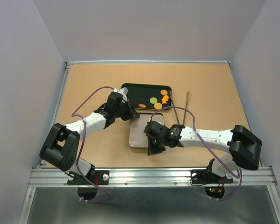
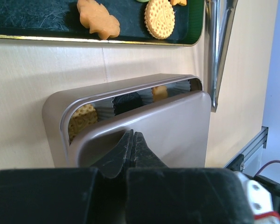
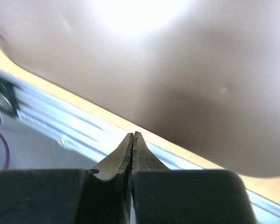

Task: Pack the cookies

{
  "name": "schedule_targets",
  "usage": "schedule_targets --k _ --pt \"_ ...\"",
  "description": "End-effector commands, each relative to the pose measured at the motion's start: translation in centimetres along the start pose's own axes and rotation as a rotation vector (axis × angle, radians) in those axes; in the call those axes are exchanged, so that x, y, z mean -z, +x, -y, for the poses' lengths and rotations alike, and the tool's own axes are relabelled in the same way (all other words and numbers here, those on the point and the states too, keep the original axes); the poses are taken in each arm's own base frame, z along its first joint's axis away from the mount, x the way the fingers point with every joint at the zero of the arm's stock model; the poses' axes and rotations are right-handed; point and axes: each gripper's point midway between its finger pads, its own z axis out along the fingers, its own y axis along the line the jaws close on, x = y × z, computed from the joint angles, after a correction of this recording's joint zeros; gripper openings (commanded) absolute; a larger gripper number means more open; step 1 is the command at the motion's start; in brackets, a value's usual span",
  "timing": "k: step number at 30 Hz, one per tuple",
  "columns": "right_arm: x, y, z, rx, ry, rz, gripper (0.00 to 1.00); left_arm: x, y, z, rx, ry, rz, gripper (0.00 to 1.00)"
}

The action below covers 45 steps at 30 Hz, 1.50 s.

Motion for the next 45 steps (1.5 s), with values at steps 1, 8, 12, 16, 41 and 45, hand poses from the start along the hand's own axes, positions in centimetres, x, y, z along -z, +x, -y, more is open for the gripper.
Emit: schedule_targets --k 1,8,12,16,41,45 --pt "2.1 -5.0 -1.9 0.024 0.007 0.212 0.00 0.0 -1.0 0.3 -0.024 0.000 0.013 0.01" --pt "0.8 -7.3 -1.7 0.039 0.094 0.281 0.00 0.1 -1.6 1.1 -0.027 0.018 0.022 0.01" --pt "0.8 -8.5 -2.2 0.056 0.108 0.317 0.00 0.0 -1.6 1.2 -0.027 0.018 0.020 0.01" --pt "1.0 -8.8 -2.7 0.062 0.097 0.316 0.00 0.1 -1.7 1.1 -0.026 0.018 0.025 0.01" --pt "9.0 -24.1 5.9 -0.134 0.019 0.603 0.00 1.3 -6.7 3.2 -0.057 0.027 0.120 0.01" --pt "7.0 -23.3 6.1 -0.160 -0.010 0.559 0.00 1.2 -6.3 2.2 -0.062 -0.002 0.107 0.01"
